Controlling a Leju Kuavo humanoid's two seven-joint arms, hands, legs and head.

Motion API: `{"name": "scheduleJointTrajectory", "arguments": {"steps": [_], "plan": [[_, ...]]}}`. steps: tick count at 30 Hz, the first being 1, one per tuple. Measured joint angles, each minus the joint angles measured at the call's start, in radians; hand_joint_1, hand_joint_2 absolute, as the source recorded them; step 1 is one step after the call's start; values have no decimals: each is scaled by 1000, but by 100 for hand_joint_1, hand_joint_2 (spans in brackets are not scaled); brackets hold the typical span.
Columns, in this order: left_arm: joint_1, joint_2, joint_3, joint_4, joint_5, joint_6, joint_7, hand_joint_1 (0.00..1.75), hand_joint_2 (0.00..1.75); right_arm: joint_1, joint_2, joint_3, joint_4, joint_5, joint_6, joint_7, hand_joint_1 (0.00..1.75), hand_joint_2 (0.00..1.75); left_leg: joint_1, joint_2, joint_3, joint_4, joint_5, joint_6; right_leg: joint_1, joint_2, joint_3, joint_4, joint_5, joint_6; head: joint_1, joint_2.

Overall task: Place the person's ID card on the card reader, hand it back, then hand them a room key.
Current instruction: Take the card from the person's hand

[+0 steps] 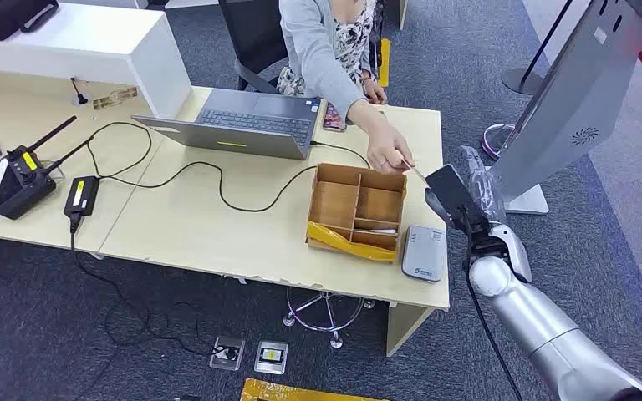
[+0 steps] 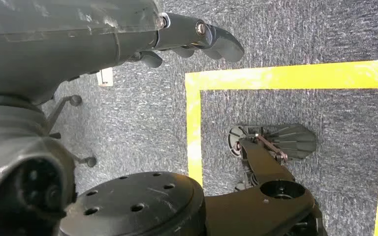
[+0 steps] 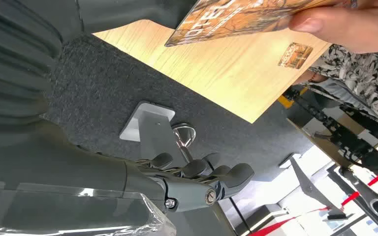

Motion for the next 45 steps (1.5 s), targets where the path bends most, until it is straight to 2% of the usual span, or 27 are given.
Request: {"name": "scheduleJointTrajectory", "arguments": {"steps": [4,5,8,9,26,45], "plan": [[0,3,0,0,-6,-3,1,0,0,0,1,9,4,6,-12,11,0,175,0,0,0,0,0,0,0,0,0,0,0,0,0,0],[0,3,0,0,-7,-4,1,0,0,0,1,11,5,8,-14,15,38,175,0,0,0,0,0,0,0,0,0,0,0,0,0,0],[0,5,-1,0,-9,-5,1,0,0,0,1,17,5,9,-17,22,169,175,0,0,0,0,0,0,0,0,0,0,0,0,0,0],[0,6,-1,0,-11,-5,1,0,0,0,1,18,5,7,-17,24,175,175,0,0,0,0,0,0,0,0,0,0,0,0,0,0],[1,19,-2,0,-27,-11,2,0,0,-4,2,30,1,-9,-15,62,175,175,0,0,0,0,0,0,0,0,0,0,0,0,0,0],[0,23,-2,0,-25,-5,14,0,0,-21,6,64,-26,-27,-21,63,175,175,0,0,0,0,0,0,0,0,0,0,0,0,0,0]]}}
